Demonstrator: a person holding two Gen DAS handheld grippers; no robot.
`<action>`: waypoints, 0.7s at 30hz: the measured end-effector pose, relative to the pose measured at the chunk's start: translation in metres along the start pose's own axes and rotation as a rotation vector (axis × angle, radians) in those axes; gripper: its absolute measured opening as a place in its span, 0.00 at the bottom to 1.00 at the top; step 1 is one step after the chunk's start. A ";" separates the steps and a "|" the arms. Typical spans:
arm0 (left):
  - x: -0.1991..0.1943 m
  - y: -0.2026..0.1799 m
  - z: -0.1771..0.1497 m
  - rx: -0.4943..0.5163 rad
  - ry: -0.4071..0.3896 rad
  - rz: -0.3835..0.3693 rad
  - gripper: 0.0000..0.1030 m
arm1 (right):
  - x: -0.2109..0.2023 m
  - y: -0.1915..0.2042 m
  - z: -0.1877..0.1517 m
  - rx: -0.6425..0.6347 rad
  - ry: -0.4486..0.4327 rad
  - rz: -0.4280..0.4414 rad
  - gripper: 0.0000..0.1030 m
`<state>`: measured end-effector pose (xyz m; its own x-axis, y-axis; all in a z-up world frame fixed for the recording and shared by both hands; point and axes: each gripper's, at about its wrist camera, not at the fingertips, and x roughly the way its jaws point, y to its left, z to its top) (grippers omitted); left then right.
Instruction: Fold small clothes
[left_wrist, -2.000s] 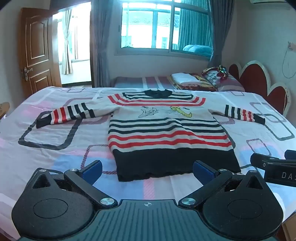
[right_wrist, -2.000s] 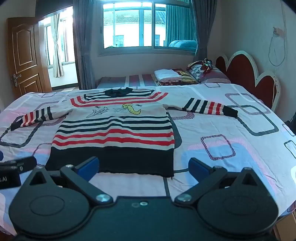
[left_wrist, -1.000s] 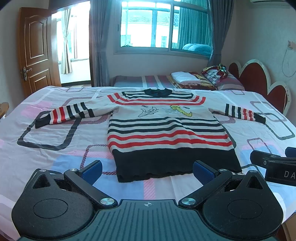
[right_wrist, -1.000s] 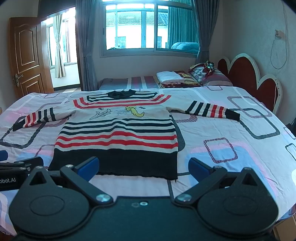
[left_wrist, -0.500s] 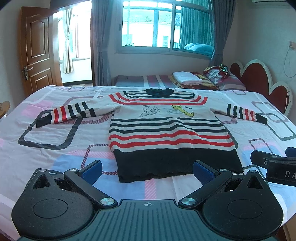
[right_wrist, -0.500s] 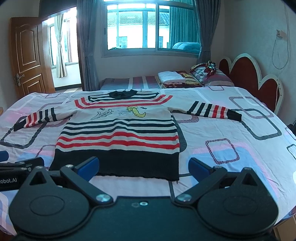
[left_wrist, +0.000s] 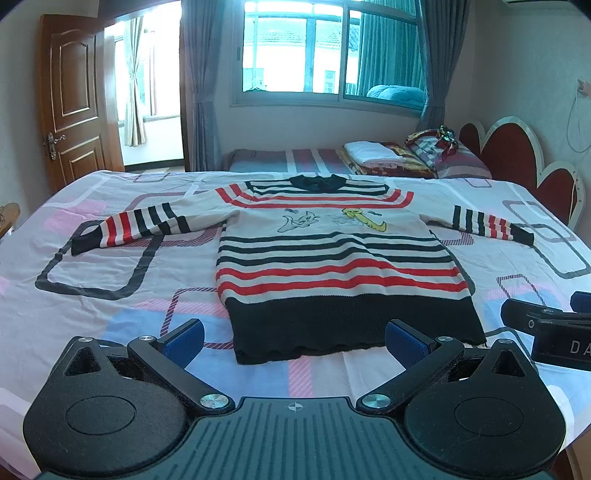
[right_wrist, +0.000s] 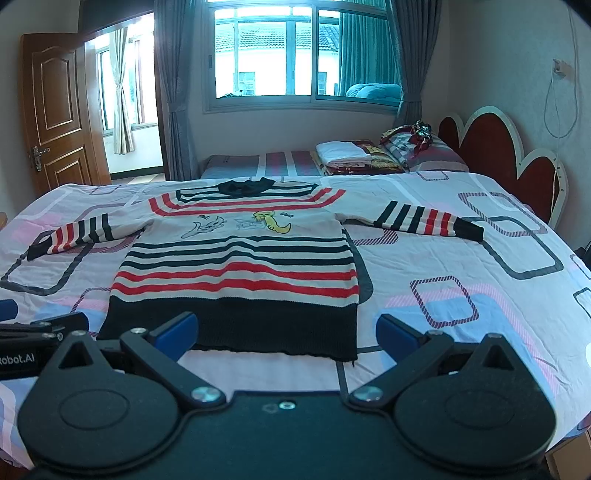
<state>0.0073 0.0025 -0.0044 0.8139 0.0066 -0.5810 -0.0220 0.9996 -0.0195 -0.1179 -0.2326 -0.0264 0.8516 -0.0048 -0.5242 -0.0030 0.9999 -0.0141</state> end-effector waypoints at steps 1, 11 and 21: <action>0.000 0.000 0.000 0.001 0.001 -0.001 1.00 | -0.001 0.000 0.000 0.001 0.001 0.001 0.99; -0.001 -0.003 0.002 0.002 -0.002 0.001 1.00 | -0.001 -0.002 0.001 -0.005 -0.005 0.009 0.99; 0.000 -0.003 0.003 -0.001 0.001 0.003 1.00 | -0.001 0.000 0.001 -0.009 -0.001 0.011 0.99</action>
<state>0.0091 -0.0002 -0.0014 0.8134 0.0094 -0.5817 -0.0250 0.9995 -0.0188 -0.1185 -0.2329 -0.0246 0.8519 0.0065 -0.5236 -0.0172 0.9997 -0.0157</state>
